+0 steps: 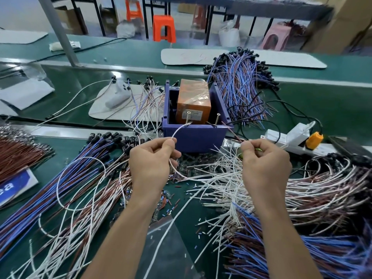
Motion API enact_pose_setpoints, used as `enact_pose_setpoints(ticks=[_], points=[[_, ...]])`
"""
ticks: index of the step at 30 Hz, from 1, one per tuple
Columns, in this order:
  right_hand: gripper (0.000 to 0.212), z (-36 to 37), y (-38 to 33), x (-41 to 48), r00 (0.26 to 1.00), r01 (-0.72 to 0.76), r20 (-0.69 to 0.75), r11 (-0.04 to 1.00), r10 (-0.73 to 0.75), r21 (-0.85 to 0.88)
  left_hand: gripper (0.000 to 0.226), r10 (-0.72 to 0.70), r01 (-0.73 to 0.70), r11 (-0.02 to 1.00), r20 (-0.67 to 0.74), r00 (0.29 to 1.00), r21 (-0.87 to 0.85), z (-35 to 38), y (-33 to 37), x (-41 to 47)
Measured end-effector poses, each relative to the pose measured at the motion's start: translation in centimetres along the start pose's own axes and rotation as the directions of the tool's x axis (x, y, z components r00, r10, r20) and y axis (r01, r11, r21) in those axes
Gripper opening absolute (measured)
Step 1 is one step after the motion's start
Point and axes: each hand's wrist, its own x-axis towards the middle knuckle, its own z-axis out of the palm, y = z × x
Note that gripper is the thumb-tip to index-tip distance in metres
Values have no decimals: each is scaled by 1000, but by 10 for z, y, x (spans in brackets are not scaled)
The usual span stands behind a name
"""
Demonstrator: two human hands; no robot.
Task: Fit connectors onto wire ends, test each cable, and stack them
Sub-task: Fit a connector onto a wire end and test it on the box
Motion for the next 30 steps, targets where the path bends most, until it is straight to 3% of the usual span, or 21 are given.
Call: enact_pose_setpoints(ticks=[9, 15, 21, 23, 27, 30], points=[[28, -5, -3, -4, 999, 37, 28, 999, -37, 16, 22, 6, -6, 1000, 12, 1000, 6, -1, 2, -4], [22, -16, -10, -15, 943, 112, 299, 984, -148, 136, 25, -53, 89, 974, 174, 983, -210, -2, 7, -14], [18, -23, -17, -20, 897, 104, 402, 972, -183, 209, 16, -103, 111, 994, 403, 909, 3, -6, 8, -18], [18, -25, -18, -19, 888, 102, 423, 973, -183, 207, 20, -123, 118, 992, 391, 912, 36, -6, 7, -18], [18, -35, -14, -12, 897, 63, 415, 973, -152, 220, 18, -63, 70, 997, 196, 979, -33, -16, 4, -12], [17, -38, -14, -9, 879, 80, 447, 976, -165, 204, 24, 31, -33, 999, 351, 936, 1, -19, 6, -12]])
